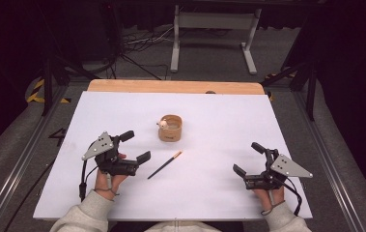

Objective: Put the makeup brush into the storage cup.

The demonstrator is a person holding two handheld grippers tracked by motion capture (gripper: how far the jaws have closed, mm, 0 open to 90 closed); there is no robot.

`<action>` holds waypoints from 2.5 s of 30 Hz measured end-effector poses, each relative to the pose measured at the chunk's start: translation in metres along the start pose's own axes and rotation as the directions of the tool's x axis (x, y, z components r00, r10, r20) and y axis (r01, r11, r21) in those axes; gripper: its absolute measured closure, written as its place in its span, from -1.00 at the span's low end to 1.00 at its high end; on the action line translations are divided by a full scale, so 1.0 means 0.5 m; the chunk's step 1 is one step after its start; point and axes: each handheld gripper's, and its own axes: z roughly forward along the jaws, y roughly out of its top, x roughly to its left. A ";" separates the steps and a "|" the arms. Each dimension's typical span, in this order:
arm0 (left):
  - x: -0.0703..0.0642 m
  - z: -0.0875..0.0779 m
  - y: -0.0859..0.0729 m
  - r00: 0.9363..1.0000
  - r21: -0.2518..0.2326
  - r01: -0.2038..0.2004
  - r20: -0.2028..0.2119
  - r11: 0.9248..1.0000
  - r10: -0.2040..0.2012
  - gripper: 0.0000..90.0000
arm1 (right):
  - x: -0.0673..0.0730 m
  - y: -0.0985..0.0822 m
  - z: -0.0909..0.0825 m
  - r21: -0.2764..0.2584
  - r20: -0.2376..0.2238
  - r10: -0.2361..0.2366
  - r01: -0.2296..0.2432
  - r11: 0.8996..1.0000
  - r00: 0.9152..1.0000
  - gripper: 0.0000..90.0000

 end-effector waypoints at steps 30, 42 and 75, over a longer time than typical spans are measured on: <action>-0.032 0.115 0.056 0.992 0.258 -0.123 0.048 0.958 0.114 -0.97 | -0.004 0.000 0.002 0.012 -0.037 0.028 -0.028 1.000 0.999 -1.00; -0.036 0.153 0.081 0.988 0.476 -0.156 0.064 0.866 0.142 -0.96 | -0.006 -0.001 0.004 0.017 -0.036 0.033 -0.032 0.999 0.999 -1.00; -0.049 0.253 0.086 0.979 0.820 -0.194 0.123 0.538 0.165 -0.92 | -0.008 -0.003 0.009 0.033 -0.040 0.037 -0.036 0.999 0.999 -1.00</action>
